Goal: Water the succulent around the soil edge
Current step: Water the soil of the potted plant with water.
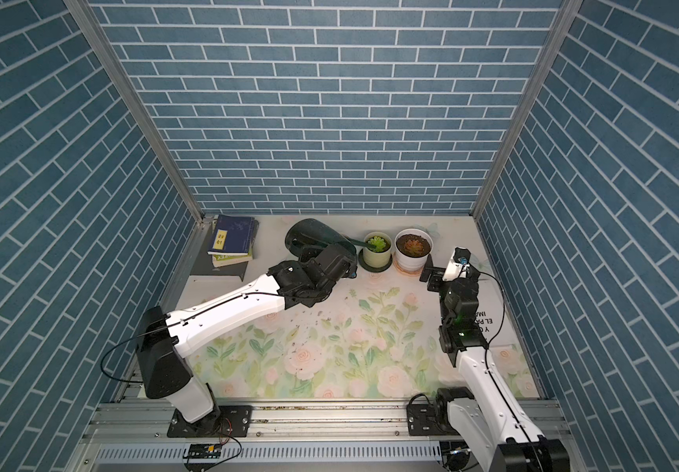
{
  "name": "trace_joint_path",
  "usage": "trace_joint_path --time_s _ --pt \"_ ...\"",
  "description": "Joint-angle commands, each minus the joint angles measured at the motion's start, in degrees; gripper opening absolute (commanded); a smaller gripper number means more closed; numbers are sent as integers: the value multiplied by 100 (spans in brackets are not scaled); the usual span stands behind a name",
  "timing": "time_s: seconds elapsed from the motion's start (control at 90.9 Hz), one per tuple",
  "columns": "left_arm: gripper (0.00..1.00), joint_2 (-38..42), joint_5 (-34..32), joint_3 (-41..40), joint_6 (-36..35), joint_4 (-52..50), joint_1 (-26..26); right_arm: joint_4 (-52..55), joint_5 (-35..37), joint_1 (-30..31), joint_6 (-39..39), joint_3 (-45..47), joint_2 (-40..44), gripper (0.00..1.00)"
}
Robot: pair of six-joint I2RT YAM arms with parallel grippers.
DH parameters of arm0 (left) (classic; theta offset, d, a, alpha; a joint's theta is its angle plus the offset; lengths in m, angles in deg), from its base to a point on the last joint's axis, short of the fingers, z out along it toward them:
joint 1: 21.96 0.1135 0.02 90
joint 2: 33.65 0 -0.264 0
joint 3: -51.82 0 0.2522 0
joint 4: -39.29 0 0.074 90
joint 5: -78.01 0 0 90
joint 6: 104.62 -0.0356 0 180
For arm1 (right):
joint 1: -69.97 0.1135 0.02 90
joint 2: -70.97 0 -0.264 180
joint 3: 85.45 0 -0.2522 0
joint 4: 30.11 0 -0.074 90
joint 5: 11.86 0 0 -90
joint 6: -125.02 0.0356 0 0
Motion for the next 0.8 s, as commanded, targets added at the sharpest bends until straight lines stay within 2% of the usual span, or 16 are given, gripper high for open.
trace_joint_path --time_s 0.0,0.33,0.792 --pt "0 203 -469 47 136 117 112 -178 -62 -44 40 32 51 99" --pt "0 6 -709 96 -138 565 380 -186 -59 -48 40 27 42 99" --pt "0 -103 -412 182 -383 1330 383 -214 -59 -50 40 27 19 99"
